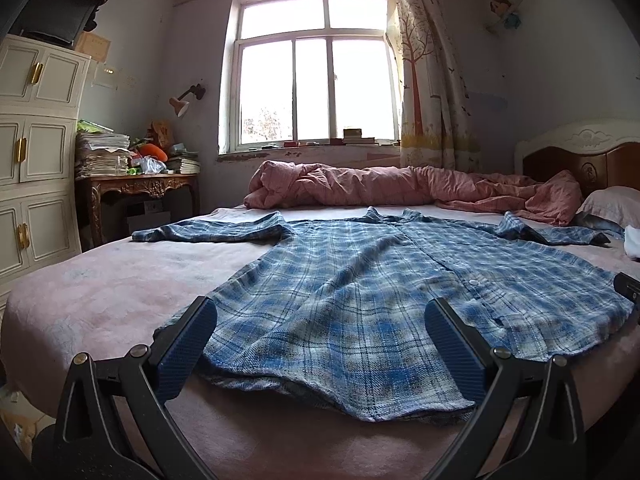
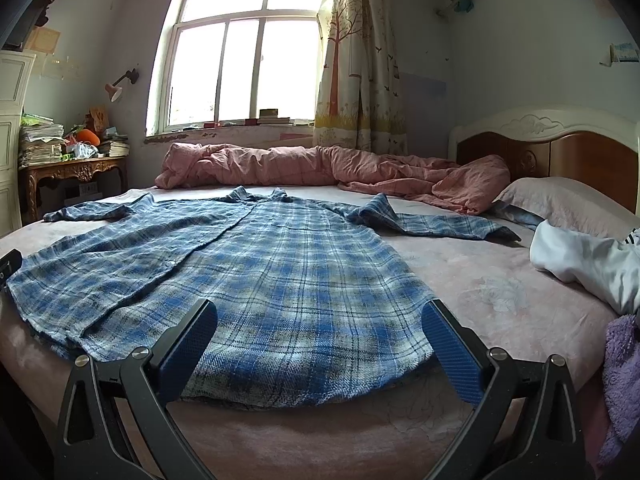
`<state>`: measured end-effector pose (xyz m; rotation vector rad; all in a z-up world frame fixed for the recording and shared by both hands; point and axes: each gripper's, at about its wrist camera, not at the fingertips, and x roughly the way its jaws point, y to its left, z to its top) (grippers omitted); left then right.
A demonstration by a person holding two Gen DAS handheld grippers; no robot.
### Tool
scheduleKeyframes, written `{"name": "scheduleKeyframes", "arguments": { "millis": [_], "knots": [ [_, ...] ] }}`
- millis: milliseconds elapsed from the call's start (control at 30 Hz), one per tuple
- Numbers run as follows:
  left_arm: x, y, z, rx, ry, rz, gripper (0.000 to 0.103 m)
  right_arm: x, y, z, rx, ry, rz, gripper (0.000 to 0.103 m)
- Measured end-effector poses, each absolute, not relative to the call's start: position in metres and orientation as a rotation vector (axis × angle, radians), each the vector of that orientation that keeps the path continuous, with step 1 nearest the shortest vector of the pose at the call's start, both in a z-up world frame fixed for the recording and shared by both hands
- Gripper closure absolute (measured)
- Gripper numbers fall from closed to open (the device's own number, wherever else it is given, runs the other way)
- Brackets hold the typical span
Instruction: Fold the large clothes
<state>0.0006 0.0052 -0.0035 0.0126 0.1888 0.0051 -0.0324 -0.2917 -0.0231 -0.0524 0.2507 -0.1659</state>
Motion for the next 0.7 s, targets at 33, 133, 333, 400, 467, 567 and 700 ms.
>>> {"name": "scheduleKeyframes", "arguments": {
  "millis": [33,133,333,400,467,567,700],
  "knots": [
    [0.0005,0.0048,-0.0038,0.015,0.191,0.002,0.0,-0.0325,-0.2922,-0.0227,-0.053,0.25,-0.165,0.0],
    [0.0001,0.0026,-0.0043,0.022,0.188,0.0,0.0,-0.0323,-0.2922,-0.0225,-0.055,0.248,-0.166,0.0],
    [-0.0002,0.0038,-0.0022,0.005,0.192,-0.02,0.0,-0.0326,-0.2914,-0.0227,-0.05,0.248,-0.172,0.0],
    [-0.0006,0.0033,-0.0013,0.009,0.189,-0.015,0.0,-0.0324,-0.2925,-0.0226,-0.049,0.249,-0.17,0.0],
    [-0.0005,0.0031,-0.0013,0.012,0.186,-0.01,0.0,-0.0328,-0.2923,-0.0228,-0.049,0.247,-0.171,0.0],
    [-0.0002,0.0037,-0.0013,0.007,0.187,-0.011,0.0,-0.0322,-0.2927,-0.0229,-0.047,0.249,-0.169,0.0],
    [-0.0003,0.0044,-0.0015,0.009,0.185,-0.007,0.0,-0.0338,-0.2915,-0.023,-0.053,0.247,-0.168,0.0]
  ]
}}
